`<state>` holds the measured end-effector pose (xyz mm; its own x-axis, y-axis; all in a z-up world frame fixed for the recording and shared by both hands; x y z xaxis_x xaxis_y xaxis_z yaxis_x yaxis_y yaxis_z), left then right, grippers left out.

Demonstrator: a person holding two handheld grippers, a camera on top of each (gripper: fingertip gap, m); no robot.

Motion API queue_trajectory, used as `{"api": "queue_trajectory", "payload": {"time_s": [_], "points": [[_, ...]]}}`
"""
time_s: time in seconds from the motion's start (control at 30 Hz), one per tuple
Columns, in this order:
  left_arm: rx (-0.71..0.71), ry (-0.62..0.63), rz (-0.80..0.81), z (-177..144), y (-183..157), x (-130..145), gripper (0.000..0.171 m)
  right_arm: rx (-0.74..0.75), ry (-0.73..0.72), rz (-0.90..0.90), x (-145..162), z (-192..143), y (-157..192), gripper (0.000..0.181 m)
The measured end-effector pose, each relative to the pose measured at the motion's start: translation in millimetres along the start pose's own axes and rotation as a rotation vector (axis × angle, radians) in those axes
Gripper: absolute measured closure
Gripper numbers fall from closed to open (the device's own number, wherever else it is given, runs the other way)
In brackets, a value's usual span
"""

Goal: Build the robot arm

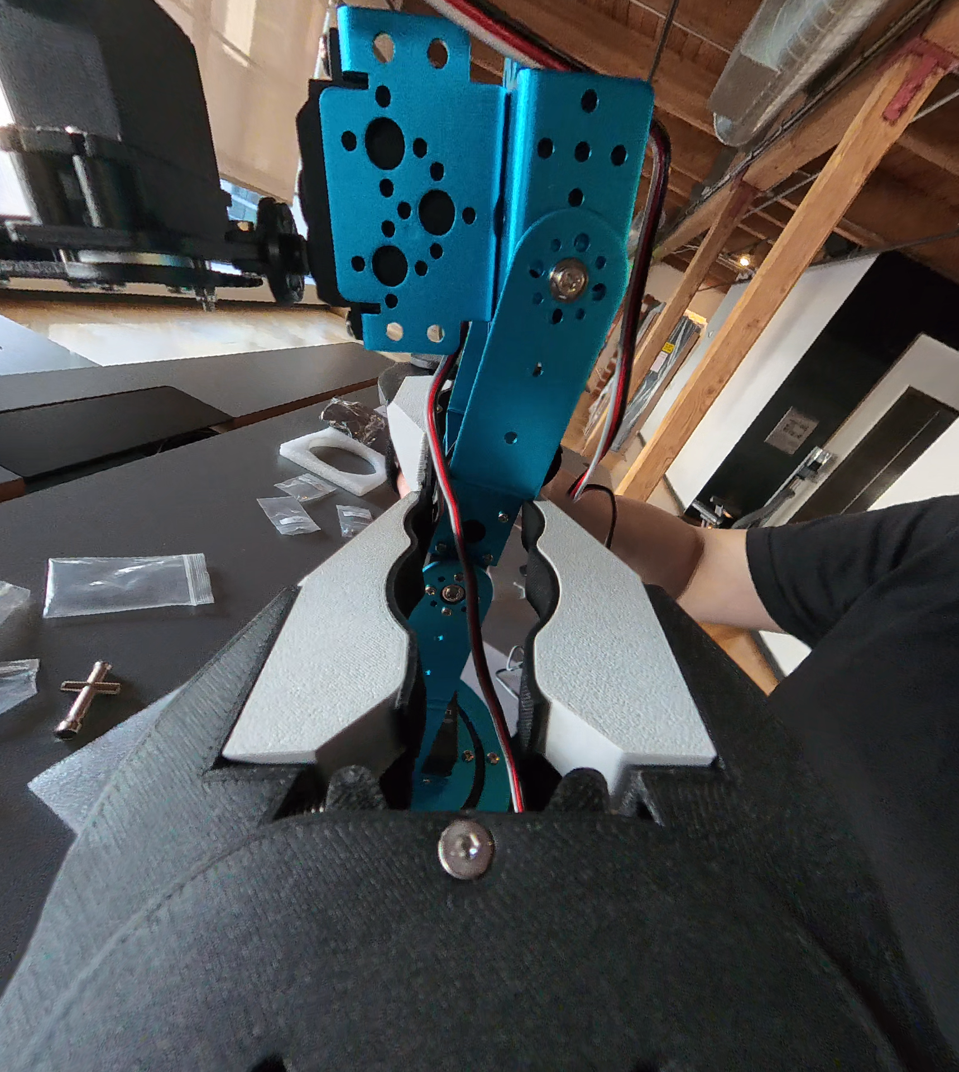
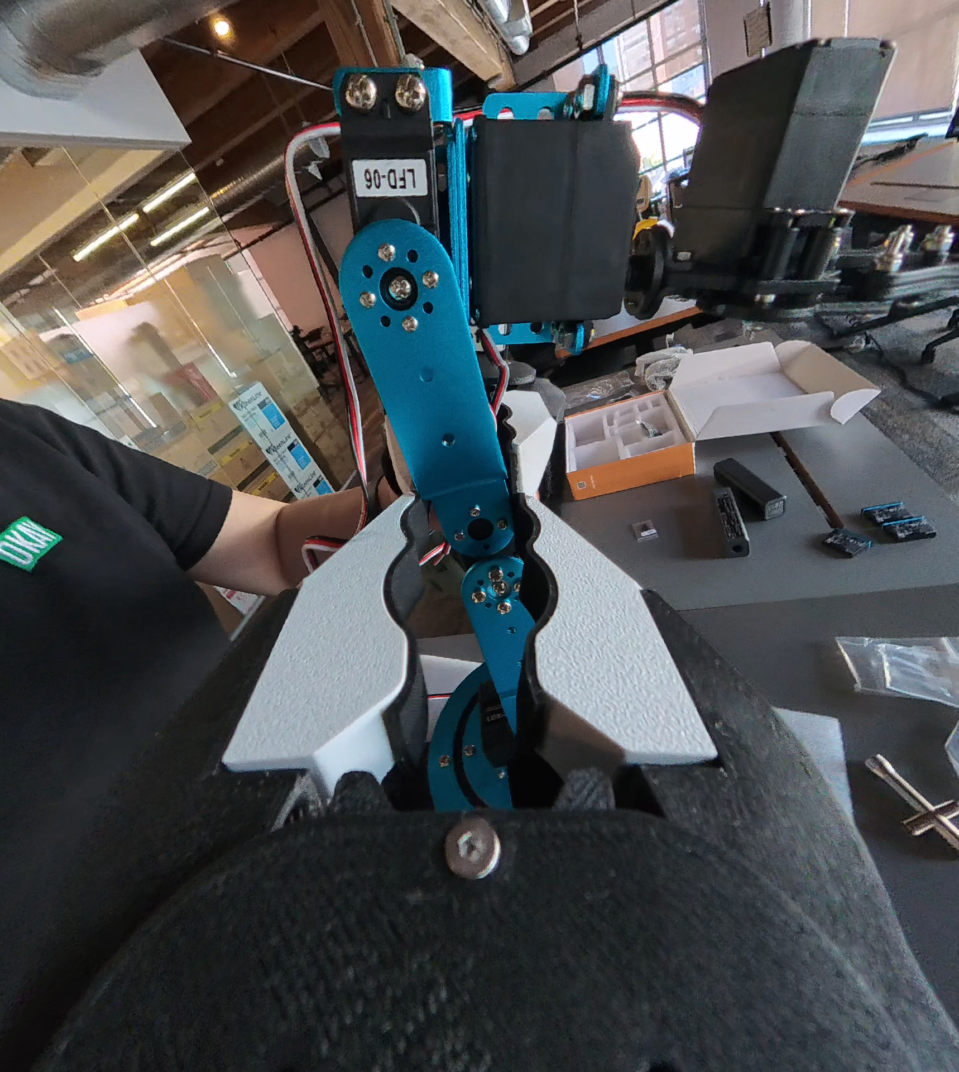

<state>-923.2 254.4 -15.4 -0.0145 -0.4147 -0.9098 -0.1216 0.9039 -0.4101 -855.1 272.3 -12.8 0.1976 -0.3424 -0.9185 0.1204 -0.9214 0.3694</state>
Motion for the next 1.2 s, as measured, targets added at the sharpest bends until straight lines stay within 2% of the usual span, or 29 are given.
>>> {"api": "queue_trajectory", "payload": {"time_s": [0.07, 0.4, 0.87, 0.97, 1.1, 1.2], "points": [[0.001, -0.001, -0.029, 0, 0, 0, 0.142, -0.013, -0.001, 0.046, 0, 0, 0, 0.153], [0.009, -0.029, -0.141, 1, 1, 0, 0.141, -0.036, 0.015, 0.215, 0, 0, -1, 0.151], [-0.079, 0.023, 0.141, -4, -3, -2, 0.144, 0.1, -0.124, -0.21, -4, -5, 2, 0.157], [-0.099, -0.009, 0.197, -11, -8, -8, 0.138, 0.106, -0.117, -0.236, -6, -4, 2, 0.156], [-0.076, -0.006, 0.181, -10, -9, -13, 0.133, 0.08, -0.122, -0.208, -11, 0, 3, 0.153], [-0.047, -0.005, 0.114, -9, -6, -15, 0.142, 0.051, -0.137, -0.142, -15, 1, 3, 0.154]]}}
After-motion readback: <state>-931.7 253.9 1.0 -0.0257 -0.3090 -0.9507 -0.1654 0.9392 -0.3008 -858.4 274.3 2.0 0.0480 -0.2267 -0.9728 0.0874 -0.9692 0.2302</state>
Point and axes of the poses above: each gripper's, where its closed fingertips meet, z out along the fingers, x out of its underside, y = z × x across the jaws, the point moved 4 cm from there along -z, back along the fingers, and after that the axes turned 7 degrees about y, right-handed, at the moved point
